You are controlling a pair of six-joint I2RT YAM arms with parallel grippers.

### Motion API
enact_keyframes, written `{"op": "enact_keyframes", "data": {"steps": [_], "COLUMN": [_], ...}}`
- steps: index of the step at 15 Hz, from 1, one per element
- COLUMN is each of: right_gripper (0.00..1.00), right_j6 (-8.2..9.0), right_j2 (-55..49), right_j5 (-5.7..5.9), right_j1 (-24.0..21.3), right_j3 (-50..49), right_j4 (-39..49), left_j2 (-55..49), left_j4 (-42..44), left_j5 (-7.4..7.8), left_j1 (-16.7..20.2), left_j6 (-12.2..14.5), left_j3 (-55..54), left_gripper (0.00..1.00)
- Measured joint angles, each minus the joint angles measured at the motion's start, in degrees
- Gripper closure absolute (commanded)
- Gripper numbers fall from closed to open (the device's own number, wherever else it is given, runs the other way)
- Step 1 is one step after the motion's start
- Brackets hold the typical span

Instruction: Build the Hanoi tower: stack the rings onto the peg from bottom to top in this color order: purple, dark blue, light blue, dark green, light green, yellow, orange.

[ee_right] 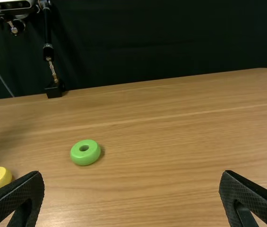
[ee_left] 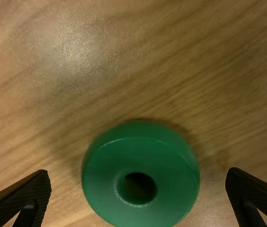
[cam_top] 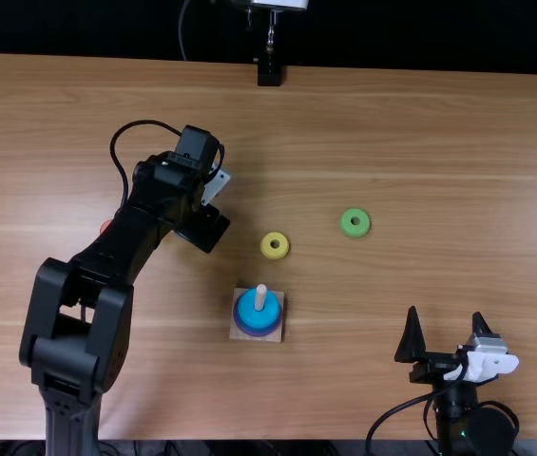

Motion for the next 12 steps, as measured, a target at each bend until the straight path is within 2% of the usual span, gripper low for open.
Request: {"op": "enact_keyframes", "data": {"steps": [2,3,5,6,7,12], "right_gripper": [0.00,0.00,0.00,0.00,0.00,0.00], "right_j6": [0.02,0.02,0.04,0.00,0.02,0.02], "right_j2": [0.00,0.00,0.00,0.00,0.00,0.00], "right_j5": [0.00,0.02,0.02,0.02,0.02,0.02], "right_j1": [0.00,0.00,0.00,0.00,0.00,0.00], "right_j3": [0.00,0.00,0.00,0.00,0.02,0.00], "right_j4": [-0.02,-0.02,-0.02,0.02,0.00,0.00], "left_j2": [0.11,0.11,0.11,0.11,0.11,0.11], "left_j4": [0.00,0.02,0.15,0.57,0.63,-0.17], "left_j5": [0.00,-0.02,-0.15,-0.22,-0.02,-0.35], "left_j1": [0.00,0.00,0.00,-0.02,-0.15,-0.22], "left_j6": [0.00,0.02,0.00,0.00,0.00,0.11], "left_j3": [0.00,0.00,0.00,-0.37,-1.07,-1.11], "left_gripper": [0.00,0.14,0.75,0.95,1.00,1.00]}}
